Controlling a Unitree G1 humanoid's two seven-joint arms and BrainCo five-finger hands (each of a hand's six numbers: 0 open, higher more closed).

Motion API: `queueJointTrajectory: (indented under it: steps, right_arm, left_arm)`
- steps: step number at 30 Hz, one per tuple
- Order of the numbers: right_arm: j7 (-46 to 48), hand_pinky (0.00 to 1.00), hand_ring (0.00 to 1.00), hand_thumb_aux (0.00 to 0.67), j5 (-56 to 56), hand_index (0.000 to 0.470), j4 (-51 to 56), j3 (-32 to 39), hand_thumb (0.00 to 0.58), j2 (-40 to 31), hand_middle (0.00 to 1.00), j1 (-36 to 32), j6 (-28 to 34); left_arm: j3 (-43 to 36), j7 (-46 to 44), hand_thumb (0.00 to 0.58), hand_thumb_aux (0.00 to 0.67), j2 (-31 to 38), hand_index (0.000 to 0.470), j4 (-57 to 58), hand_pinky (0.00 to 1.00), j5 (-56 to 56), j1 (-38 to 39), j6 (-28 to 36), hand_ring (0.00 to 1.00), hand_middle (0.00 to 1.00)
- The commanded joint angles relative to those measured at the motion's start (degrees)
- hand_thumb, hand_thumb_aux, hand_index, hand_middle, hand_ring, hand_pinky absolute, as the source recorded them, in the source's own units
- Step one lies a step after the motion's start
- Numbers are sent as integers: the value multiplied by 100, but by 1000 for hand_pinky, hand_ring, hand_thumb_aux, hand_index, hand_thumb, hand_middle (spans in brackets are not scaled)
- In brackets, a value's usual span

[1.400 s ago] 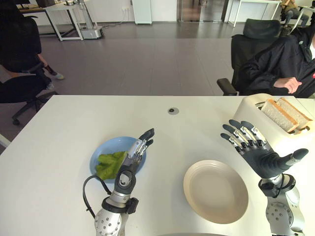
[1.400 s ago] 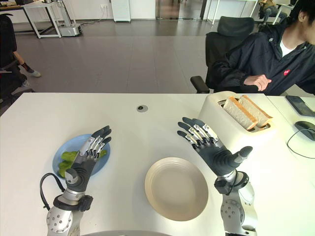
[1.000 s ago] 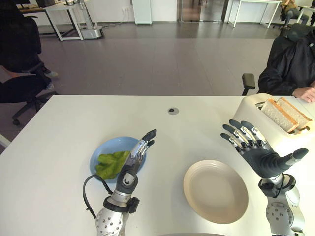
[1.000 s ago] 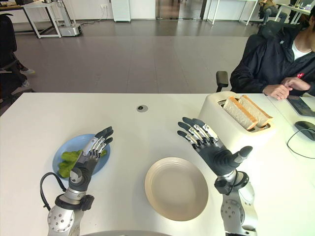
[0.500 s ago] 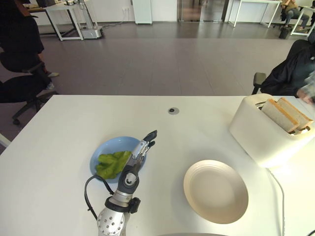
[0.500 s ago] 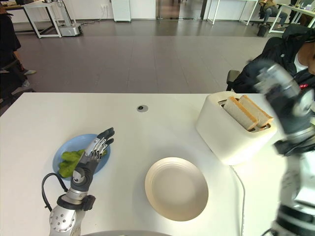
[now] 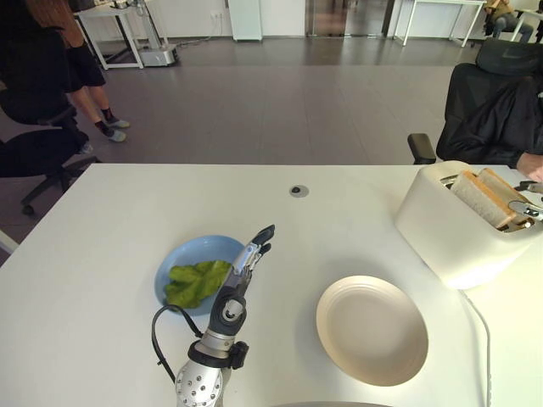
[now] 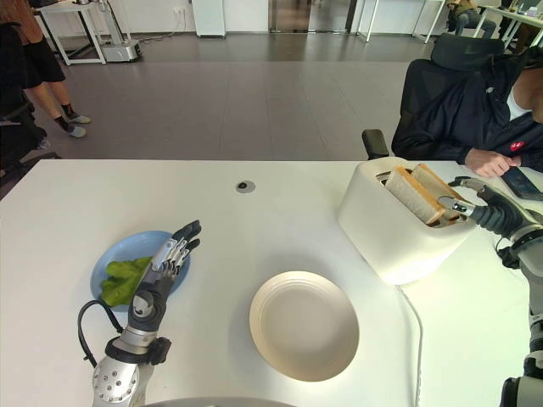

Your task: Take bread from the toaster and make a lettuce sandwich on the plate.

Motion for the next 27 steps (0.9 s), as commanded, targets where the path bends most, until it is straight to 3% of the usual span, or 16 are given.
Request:
queueJointTrajectory:
  steps: [1, 3, 7, 9, 17, 23, 25, 27]
  right_arm:
    - [55, 0, 0, 381, -60, 267, 76, 242, 472, -24, 0, -51, -110]
    - [63, 0, 0, 436, -8, 306, 12, 298, 509, -18, 0, -61, -140]
    - [167, 0, 0, 476, 124, 334, -194, 341, 531, 32, 0, 9, -151]
    - [196, 0, 0, 670, 176, 470, -292, 348, 580, 58, 0, 24, -127]
    - [457, 0, 0, 670, 1144, 470, -410, -169, 580, 194, 0, -416, 490]
    - [1744, 0, 0, 670, 2846, 470, -669, -858, 580, -77, 0, -1588, 2025]
    - [2564, 0, 0, 670, 3688, 470, -1265, -1023, 580, -228, 0, -1586, 3074]
    - [3339, 0, 0, 670, 4511, 470, -2141, -1165, 580, -342, 0, -1098, 4214]
  left_arm:
    - [-10, 17, 0, 0, 18, 0, 9, 0, 11, 26, 0, 0, 0]
    - [-6, 23, 0, 0, 21, 0, -2, 0, 10, 37, -7, 0, 0]
    - [1, 25, 0, 0, 33, 0, 0, 0, 4, 32, -16, 0, 0]
    - [8, 33, 0, 0, 34, 0, -1, 0, 8, 42, -29, 0, 0]
    - [38, 87, 0, 0, 24, 0, -29, 0, 46, 95, -101, 0, 0]
    - [53, 207, 0, 0, 21, 0, -197, 0, 352, 215, -276, 0, 0]
    - [65, 234, 0, 0, 54, 0, -320, 0, 570, 236, -299, 0, 0]
    - [220, 227, 0, 0, 192, 0, -492, 0, 889, 235, -227, 0, 0]
